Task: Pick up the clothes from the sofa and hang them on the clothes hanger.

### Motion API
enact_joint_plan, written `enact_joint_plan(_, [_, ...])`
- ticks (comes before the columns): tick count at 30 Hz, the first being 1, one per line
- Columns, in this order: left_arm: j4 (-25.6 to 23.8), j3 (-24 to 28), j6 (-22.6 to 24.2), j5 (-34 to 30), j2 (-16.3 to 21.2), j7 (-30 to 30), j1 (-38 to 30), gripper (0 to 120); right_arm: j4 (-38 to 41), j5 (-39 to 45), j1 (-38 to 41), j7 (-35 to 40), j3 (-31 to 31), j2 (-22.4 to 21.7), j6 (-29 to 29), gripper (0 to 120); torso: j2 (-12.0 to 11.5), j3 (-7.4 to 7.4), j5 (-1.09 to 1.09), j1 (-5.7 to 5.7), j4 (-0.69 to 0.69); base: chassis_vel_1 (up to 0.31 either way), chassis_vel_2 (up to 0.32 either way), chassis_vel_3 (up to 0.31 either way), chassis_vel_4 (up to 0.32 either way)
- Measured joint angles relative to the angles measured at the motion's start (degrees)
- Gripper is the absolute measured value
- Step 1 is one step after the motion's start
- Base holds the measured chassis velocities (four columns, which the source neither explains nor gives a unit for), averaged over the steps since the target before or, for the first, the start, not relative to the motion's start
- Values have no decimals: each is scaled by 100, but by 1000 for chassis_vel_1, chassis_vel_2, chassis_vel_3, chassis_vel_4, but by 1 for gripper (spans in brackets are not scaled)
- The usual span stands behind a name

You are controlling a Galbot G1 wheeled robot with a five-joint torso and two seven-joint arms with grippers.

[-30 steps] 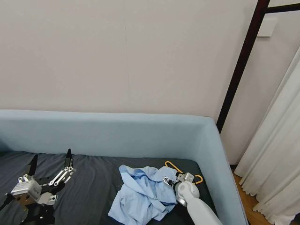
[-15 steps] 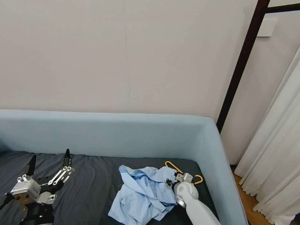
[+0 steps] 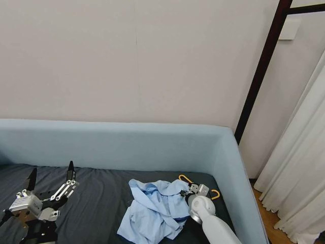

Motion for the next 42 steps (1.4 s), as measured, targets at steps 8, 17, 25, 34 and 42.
enact_joint_plan(8, [16,-4,-4,-67,14,-44,-69,100,933,303,-89,-121,-322,-627,584,0,0,0,1,0,1,0,0,0,0])
enact_joint_plan(17, [18,-74,-7,-212,49,-93,-158,100,2912,1142,652,-730,-1108,-1997,1358,0,0,0,0,-1,0,0,0,0,0])
enact_joint_plan(25, [96,-143,-10,-342,102,-112,-275,100,3084,1551,2180,-1497,-1680,-2661,1744,0,0,0,-2,-1,1,0,0,0,0])
enact_joint_plan(34, [264,-250,-74,-410,229,-151,-311,100,2726,-52,1293,-2539,-2203,-2897,2063,0,0,0,2,0,-1,0,0,0,0])
enact_joint_plan(42, [437,-328,-2,-403,320,-163,-355,100,2245,-1570,-427,-3080,-2677,-2318,2465,0,0,0,0,-1,-1,0,0,0,0])
